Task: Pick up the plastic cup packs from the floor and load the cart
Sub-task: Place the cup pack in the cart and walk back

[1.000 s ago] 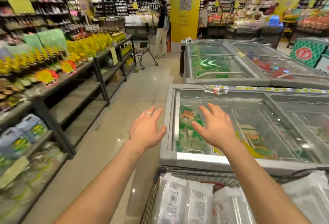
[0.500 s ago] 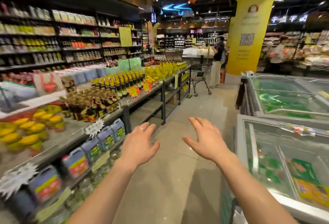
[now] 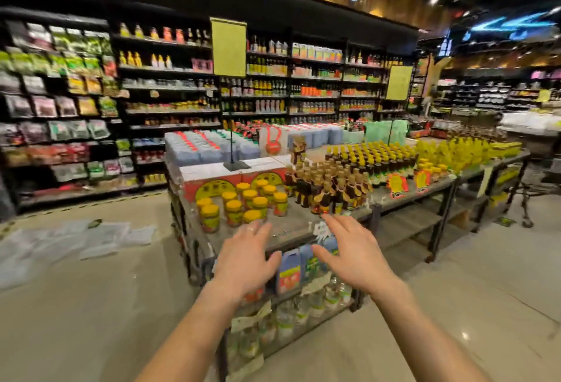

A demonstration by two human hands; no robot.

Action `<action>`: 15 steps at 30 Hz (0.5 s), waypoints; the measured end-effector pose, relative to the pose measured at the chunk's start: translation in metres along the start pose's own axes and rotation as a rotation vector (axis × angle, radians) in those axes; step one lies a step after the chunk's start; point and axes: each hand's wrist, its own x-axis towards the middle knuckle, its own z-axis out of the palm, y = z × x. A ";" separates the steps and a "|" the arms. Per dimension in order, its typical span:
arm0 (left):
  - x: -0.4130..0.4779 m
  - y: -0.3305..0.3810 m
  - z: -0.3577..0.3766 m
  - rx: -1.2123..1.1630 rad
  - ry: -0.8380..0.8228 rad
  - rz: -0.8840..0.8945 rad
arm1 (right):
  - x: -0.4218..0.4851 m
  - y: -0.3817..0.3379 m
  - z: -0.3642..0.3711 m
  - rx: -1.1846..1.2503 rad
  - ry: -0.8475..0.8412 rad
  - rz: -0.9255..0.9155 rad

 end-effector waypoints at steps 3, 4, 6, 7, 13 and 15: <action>0.016 -0.061 -0.003 0.027 -0.005 -0.087 | 0.056 -0.036 0.033 0.036 -0.040 -0.077; 0.022 -0.083 -0.002 0.032 -0.008 -0.124 | 0.078 -0.050 0.048 0.041 -0.051 -0.108; 0.034 -0.126 -0.001 0.050 -0.005 -0.185 | 0.119 -0.074 0.078 0.046 -0.069 -0.159; 0.042 -0.150 0.000 0.067 -0.004 -0.214 | 0.143 -0.088 0.095 0.057 -0.083 -0.181; 0.093 -0.296 -0.011 0.113 0.002 -0.433 | 0.289 -0.186 0.182 0.101 -0.167 -0.334; 0.105 -0.341 -0.016 0.150 0.015 -0.501 | 0.331 -0.222 0.205 0.103 -0.187 -0.413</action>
